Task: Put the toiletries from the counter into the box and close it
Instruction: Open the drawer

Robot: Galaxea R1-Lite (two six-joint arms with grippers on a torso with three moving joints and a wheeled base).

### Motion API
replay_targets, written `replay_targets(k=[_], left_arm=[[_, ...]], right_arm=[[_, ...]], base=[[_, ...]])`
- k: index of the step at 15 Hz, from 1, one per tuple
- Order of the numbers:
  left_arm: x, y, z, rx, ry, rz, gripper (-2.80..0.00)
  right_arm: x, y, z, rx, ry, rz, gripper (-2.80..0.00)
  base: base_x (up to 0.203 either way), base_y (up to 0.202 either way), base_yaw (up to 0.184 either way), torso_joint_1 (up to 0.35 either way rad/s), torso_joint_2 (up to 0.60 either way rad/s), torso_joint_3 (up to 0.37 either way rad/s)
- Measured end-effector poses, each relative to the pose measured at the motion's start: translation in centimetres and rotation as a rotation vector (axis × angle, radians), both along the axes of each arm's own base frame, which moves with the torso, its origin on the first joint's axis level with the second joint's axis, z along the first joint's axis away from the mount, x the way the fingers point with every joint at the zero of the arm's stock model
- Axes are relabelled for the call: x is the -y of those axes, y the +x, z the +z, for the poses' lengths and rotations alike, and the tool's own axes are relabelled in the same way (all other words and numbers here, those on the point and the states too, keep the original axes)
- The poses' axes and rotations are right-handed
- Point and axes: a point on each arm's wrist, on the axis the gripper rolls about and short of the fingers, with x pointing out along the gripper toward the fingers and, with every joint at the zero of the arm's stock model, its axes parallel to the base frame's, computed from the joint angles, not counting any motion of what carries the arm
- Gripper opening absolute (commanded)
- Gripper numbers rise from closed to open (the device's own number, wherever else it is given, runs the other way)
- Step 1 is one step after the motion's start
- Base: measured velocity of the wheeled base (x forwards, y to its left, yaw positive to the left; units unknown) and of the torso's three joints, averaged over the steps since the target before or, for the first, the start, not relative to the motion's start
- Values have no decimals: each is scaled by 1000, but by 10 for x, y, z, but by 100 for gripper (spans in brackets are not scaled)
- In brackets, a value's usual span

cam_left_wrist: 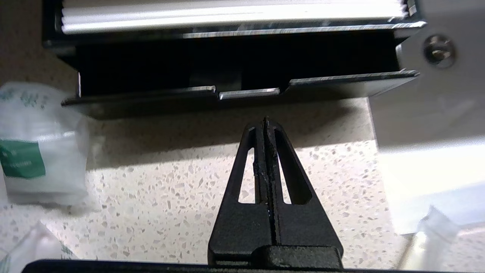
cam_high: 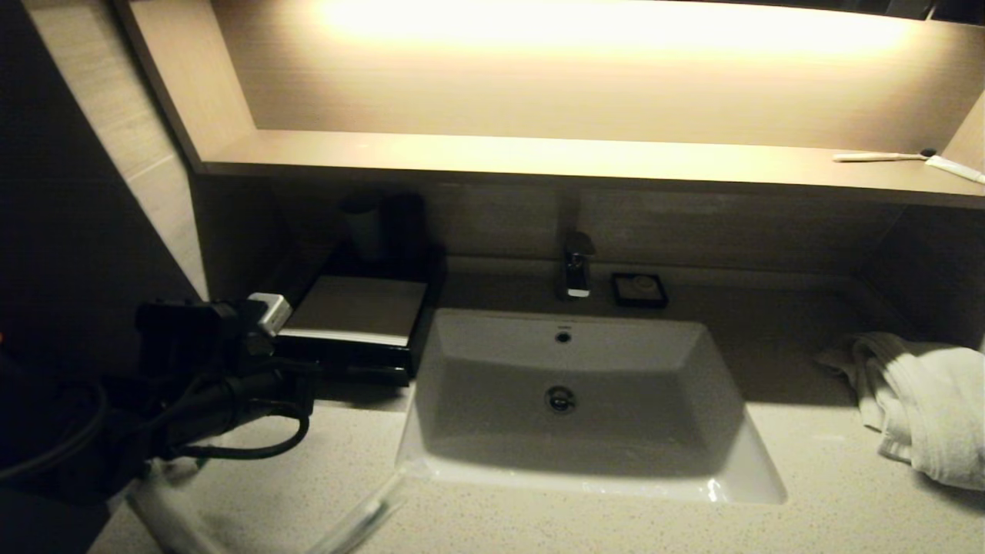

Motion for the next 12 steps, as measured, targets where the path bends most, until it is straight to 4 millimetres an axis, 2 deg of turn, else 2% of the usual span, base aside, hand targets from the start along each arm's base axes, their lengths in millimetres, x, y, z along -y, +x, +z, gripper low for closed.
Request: replay_targets(k=[12], left_arm=[[11,2,-10,-33,24,26,-280]], right_arm=[[0,0,0,0,0,0,-280]], base=[[0,0,0,0,0,0]])
